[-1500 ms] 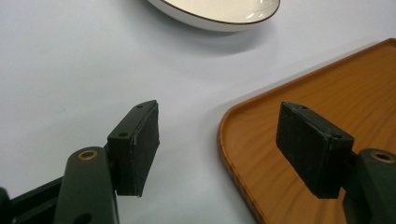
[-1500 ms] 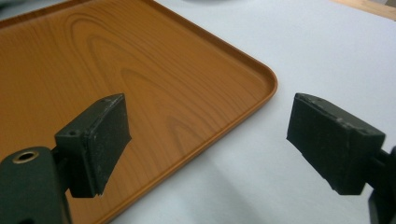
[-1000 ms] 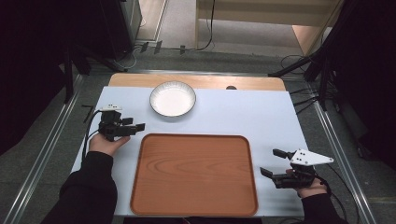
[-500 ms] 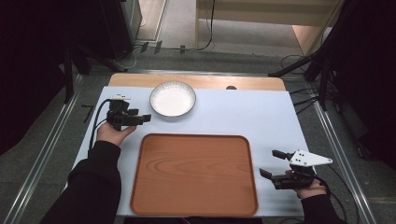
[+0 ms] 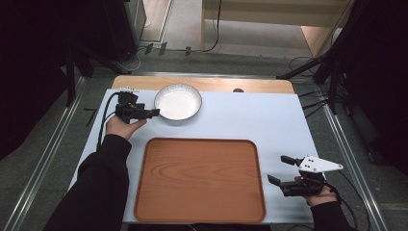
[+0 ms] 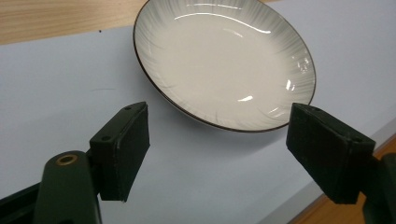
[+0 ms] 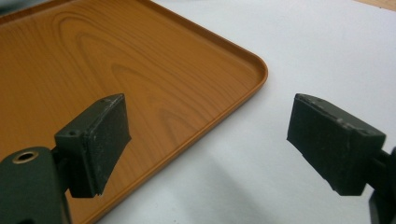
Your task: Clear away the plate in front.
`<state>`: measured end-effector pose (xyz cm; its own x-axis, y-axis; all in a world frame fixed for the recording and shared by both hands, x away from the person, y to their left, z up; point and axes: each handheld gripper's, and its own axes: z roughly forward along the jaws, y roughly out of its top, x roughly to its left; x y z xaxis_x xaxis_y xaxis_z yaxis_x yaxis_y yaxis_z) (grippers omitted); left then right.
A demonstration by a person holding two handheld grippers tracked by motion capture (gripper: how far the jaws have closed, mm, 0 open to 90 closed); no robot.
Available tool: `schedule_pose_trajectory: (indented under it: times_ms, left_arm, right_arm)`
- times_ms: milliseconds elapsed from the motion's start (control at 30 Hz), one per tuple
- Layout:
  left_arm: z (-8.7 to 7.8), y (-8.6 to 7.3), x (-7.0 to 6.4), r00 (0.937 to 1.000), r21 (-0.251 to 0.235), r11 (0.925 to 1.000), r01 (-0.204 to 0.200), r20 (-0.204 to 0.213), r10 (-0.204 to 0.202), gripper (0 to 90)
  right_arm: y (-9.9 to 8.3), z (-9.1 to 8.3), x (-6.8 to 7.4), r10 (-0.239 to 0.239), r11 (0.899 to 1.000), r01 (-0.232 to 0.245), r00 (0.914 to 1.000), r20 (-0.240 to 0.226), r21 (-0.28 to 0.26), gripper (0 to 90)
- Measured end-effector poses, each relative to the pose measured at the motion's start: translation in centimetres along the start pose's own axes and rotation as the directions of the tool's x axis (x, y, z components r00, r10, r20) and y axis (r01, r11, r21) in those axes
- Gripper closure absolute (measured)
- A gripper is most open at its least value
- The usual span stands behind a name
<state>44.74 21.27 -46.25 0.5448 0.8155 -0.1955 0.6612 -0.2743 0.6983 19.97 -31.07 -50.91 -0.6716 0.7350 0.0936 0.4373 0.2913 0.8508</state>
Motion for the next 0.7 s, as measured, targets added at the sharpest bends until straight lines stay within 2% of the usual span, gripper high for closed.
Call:
schedule_pose_trajectory:
  times_ms: [67,267,300,333,467,567,667,700]
  left_arm:
    - [0.3,0.2,-0.1,1.0000,-0.021,0.9998,0.000,-0.004,0.000,23.1]
    - [1.7,0.9,0.3,0.9991,0.002,0.9997,0.024,-0.036,-0.024,26.4]
    - [1.7,0.9,0.3,0.9991,0.002,0.9997,0.024,-0.036,-0.024,28.0]
    - [2.1,1.1,0.4,0.9981,-0.009,0.9996,0.026,-0.055,-0.027,29.3]
    - [2.9,0.9,1.1,0.9936,-0.032,0.9959,0.085,-0.072,-0.087,35.0]
    - [3.6,0.5,1.7,0.9884,-0.024,0.9947,0.101,-0.112,-0.103,38.5]
    - [4.3,0.3,2.0,0.9822,-0.043,0.9873,0.153,-0.104,-0.157,40.4]
    - [4.3,0.3,2.0,0.9822,-0.043,0.9873,0.153,-0.104,-0.157,41.7]
  right_arm:
    - [0.0,0.0,0.0,-0.002,1.000,0.002,1.0000,0.001,0.000,13.7]
    - [0.0,-0.1,0.1,-0.002,1.000,0.002,1.0000,-0.002,0.007,13.7]
    - [0.0,-0.1,0.1,-0.002,1.000,0.002,1.0000,-0.002,0.007,13.7]
    - [0.0,0.0,0.2,-0.002,1.000,0.002,1.0000,-0.002,0.003,13.7]
    - [0.1,0.0,0.2,-0.006,1.000,0.006,1.0000,-0.005,0.002,13.7]
    - [0.1,0.0,0.3,-0.007,1.000,0.007,1.0000,-0.007,0.004,13.7]
    - [0.1,0.0,0.3,-0.013,1.000,0.013,0.9999,-0.011,0.005,13.7]
    - [0.1,0.0,0.3,-0.014,1.000,0.014,0.9998,-0.011,0.006,13.7]
